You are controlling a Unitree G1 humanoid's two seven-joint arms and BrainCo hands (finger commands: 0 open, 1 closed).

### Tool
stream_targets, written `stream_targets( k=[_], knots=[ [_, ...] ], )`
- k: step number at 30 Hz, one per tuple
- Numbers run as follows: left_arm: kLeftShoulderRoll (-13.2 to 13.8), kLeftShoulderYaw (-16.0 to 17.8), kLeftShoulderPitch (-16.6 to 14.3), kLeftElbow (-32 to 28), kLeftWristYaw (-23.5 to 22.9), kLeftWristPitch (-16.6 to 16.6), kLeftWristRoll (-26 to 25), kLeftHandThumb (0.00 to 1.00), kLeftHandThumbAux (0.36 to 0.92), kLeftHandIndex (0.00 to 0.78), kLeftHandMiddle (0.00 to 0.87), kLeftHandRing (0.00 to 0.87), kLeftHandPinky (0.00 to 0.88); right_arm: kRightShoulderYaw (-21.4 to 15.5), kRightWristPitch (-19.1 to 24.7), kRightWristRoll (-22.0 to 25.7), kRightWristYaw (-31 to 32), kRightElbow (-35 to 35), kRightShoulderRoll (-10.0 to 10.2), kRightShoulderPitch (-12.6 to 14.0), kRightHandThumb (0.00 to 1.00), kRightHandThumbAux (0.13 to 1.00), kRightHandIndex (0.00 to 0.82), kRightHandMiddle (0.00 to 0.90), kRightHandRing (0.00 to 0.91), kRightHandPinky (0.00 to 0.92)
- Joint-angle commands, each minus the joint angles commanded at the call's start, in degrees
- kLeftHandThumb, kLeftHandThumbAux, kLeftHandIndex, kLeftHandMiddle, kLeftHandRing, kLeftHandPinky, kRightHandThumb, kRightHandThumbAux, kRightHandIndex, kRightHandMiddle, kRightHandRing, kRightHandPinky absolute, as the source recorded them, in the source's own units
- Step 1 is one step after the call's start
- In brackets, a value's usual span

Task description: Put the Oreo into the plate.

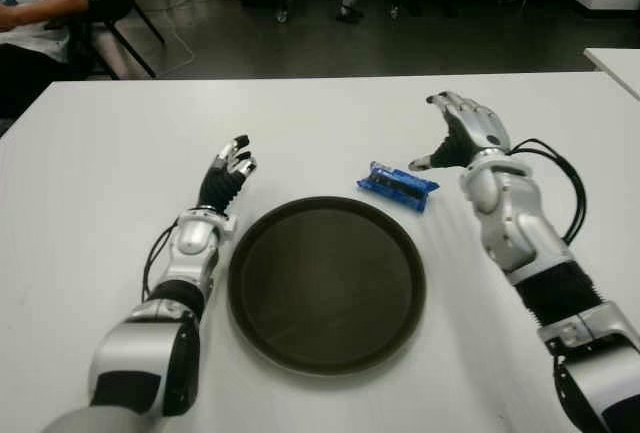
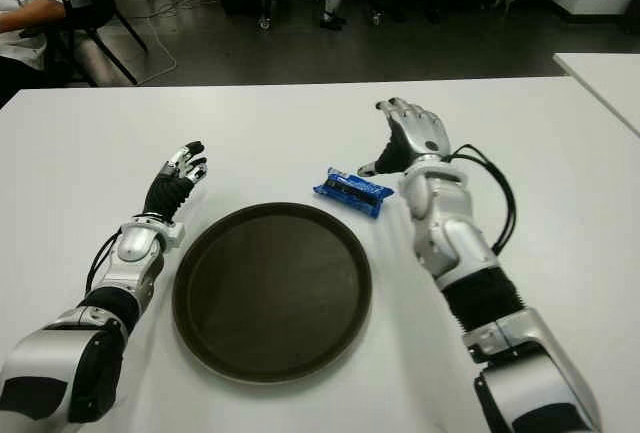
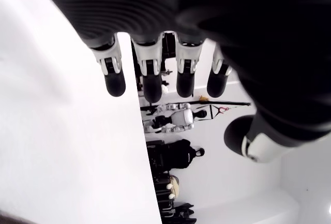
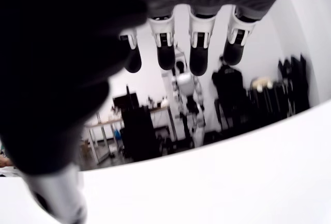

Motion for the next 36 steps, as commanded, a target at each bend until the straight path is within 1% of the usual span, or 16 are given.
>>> stream_targets(
  k=[4, 10, 17, 25, 29, 30, 33, 36],
  knots=[
    [0.0, -0.1, 0.1, -0.1, 0.1, -0.3, 0.3, 0.121, 0.513, 0.029, 0.089, 0.053, 0.051, 0.7, 0.7, -0.5, 0.1, -1.3, 0.3, 0.5, 0.000, 0.795, 0.100, 0.094, 0.099, 0.105],
    [0.0, 0.2, 0.1, -0.1, 0.0, 0.0, -0.1, 0.126, 0.527, 0.036, 0.098, 0.064, 0.054, 1.3, 2.4, -1.3, 1.0, -3.2, 1.0, 1.2, 0.000, 0.790, 0.099, 0.103, 0.105, 0.089],
    [0.1, 0.6, 0.0, 0.1, -0.4, 0.5, -0.4, 0.139, 0.544, 0.020, 0.083, 0.047, 0.037, 1.7, 3.4, -1.7, 1.3, -3.9, 1.4, 1.5, 0.000, 0.793, 0.091, 0.098, 0.097, 0.082],
    [0.2, 0.4, 0.0, 0.1, -0.4, 0.7, -0.3, 0.137, 0.532, 0.018, 0.074, 0.032, 0.026, 1.8, 3.8, -1.7, 0.9, -3.3, 2.0, 1.4, 0.000, 0.799, 0.092, 0.103, 0.103, 0.092],
    [0.1, 0.4, 0.0, 0.0, -0.7, 0.8, -0.3, 0.139, 0.532, 0.018, 0.073, 0.032, 0.028, 2.3, 2.3, -1.5, -0.2, -2.2, 2.2, 1.2, 0.000, 0.835, 0.128, 0.139, 0.148, 0.158],
    [0.1, 0.4, 0.0, 0.0, -0.7, 0.5, -0.3, 0.140, 0.528, 0.018, 0.073, 0.033, 0.032, 2.7, 1.5, -1.3, -0.4, -1.3, 2.3, 1.1, 0.000, 0.857, 0.145, 0.159, 0.171, 0.184],
    [0.2, 0.5, 0.1, 0.0, -0.7, 0.2, -0.4, 0.140, 0.517, 0.017, 0.076, 0.036, 0.031, 3.3, 0.1, -1.0, -0.9, 0.6, 2.6, 0.6, 0.000, 0.871, 0.167, 0.213, 0.241, 0.276],
    [0.2, 0.9, -0.1, 0.3, -1.0, 0.5, -0.7, 0.145, 0.516, 0.017, 0.078, 0.037, 0.028, 3.5, -0.6, -0.8, -1.8, 2.3, 3.2, 0.1, 0.000, 0.879, 0.182, 0.253, 0.290, 0.330]
  ],
)
